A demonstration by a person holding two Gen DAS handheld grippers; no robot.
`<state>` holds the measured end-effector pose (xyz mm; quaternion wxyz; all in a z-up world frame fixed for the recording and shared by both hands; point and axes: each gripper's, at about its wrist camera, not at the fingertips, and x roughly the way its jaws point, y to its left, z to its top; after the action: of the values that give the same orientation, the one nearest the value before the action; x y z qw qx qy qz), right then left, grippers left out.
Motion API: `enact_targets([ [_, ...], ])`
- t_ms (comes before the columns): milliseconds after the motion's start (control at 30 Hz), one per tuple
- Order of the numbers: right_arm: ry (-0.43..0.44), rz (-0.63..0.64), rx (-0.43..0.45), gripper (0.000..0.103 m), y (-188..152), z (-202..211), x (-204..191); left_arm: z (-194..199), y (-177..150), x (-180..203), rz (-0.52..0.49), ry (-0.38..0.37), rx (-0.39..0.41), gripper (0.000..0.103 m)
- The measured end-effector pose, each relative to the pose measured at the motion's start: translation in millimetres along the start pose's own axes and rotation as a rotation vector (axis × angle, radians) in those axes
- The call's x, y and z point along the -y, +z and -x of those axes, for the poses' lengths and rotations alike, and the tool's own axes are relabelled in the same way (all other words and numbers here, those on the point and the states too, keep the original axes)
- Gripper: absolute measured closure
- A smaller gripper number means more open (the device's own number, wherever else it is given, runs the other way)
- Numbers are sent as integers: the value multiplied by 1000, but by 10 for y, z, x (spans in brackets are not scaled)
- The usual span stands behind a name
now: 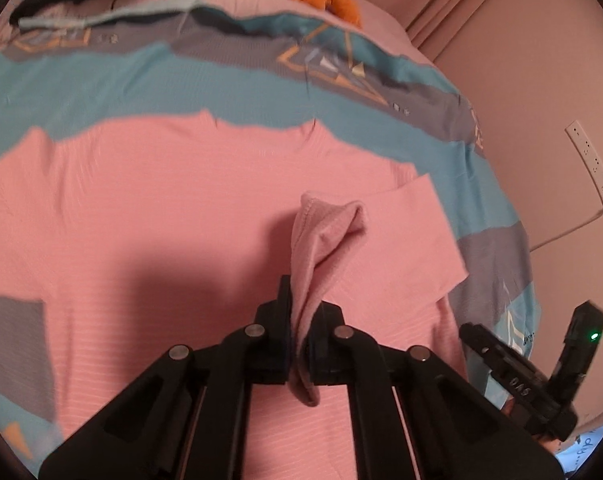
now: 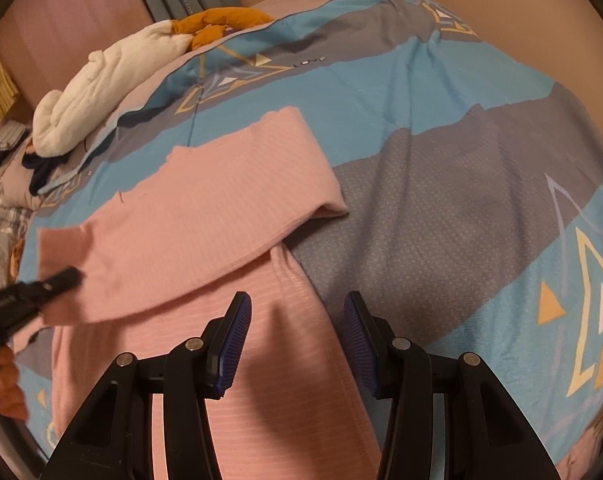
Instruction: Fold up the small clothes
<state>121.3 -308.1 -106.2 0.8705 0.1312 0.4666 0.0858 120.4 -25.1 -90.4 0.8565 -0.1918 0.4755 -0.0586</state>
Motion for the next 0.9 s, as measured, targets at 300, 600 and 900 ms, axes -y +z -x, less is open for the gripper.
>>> enact_targets([
  [300, 13, 8, 2, 55, 36, -8, -27, 461, 302, -108, 15, 16, 87, 98],
  [600, 36, 16, -5, 58, 220, -125, -93, 747, 471, -398, 86, 62, 166, 98],
  [900, 63, 58, -54, 66, 498, -441, -359, 874, 502, -551, 106, 101, 186, 98],
])
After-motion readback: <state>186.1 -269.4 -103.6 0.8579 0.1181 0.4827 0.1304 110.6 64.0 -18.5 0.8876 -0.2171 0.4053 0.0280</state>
